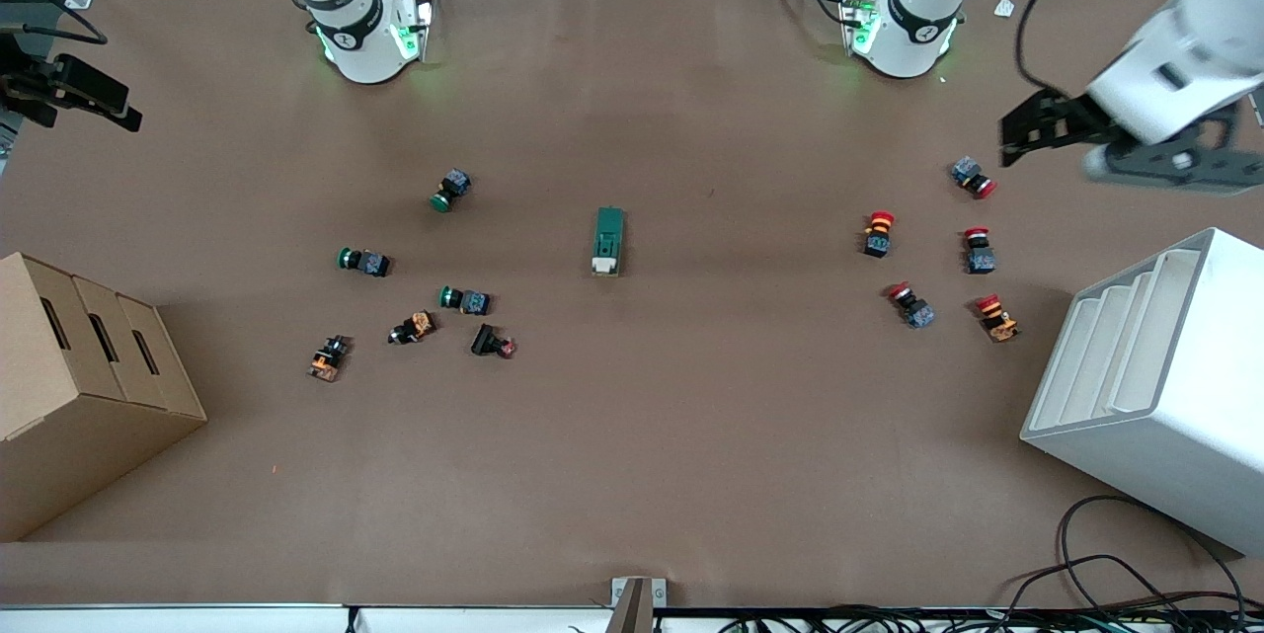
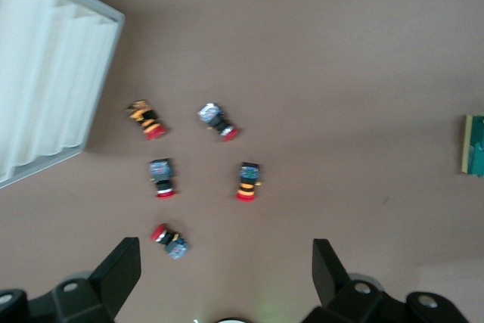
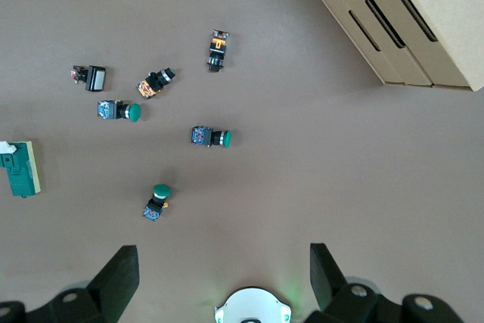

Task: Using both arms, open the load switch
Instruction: 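Move the left gripper over the white handle of the green switch, then lower the left gripper onto the white handle while the right gripper reaches in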

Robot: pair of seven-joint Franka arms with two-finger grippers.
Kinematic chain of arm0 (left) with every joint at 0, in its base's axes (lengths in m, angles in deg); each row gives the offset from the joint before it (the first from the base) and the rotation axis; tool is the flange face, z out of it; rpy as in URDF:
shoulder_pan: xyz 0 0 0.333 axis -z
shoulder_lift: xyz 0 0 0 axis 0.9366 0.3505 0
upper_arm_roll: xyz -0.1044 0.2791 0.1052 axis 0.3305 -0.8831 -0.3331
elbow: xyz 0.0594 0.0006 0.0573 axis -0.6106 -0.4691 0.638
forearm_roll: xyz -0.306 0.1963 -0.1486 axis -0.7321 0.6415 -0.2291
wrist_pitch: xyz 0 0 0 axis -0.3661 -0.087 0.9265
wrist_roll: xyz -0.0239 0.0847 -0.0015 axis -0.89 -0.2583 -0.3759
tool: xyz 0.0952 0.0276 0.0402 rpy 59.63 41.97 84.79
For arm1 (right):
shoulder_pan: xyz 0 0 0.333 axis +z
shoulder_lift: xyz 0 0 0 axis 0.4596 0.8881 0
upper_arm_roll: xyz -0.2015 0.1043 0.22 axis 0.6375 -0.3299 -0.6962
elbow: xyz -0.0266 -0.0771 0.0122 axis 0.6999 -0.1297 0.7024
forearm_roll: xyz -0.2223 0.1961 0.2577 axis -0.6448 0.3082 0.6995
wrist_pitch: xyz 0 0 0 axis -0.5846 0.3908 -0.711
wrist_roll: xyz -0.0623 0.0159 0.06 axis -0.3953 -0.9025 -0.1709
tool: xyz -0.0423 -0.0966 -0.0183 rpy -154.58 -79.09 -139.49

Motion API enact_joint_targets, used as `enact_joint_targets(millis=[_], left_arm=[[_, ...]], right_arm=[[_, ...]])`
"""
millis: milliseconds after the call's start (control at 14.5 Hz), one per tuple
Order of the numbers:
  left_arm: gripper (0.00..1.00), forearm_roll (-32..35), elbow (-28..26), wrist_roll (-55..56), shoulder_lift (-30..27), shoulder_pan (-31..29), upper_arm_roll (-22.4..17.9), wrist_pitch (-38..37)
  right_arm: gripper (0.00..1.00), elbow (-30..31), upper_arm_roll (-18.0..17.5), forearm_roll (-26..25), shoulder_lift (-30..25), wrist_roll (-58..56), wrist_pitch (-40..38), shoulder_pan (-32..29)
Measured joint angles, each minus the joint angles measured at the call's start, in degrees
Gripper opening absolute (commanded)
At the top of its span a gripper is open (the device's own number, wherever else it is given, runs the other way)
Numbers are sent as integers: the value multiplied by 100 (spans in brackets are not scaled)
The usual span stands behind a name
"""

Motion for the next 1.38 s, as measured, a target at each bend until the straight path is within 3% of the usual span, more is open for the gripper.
enact_joint_targets(millis=[277,484,899,1176,1384], left_arm=[[100,-1,-57,617,719,62,953,685],[100,0,-464,1919,930,375,1442,1455],[100,733,-1156,4864,1347,1911,1493,2770],[100,1800,-1195,6631,2051,2614,1492,3527],[100,3048,-1202,7970,2597,3109,1495,3885]], right_arm=[[100,2,2,0,-2,0,0,0],[100,-7,1,0,-7,0,8,0],[100,-36,5,0,132,3,41,-1],[100,-41,16,-10,620,3,203,-3],[100,-182,15,-137,1016,1,303,1]])
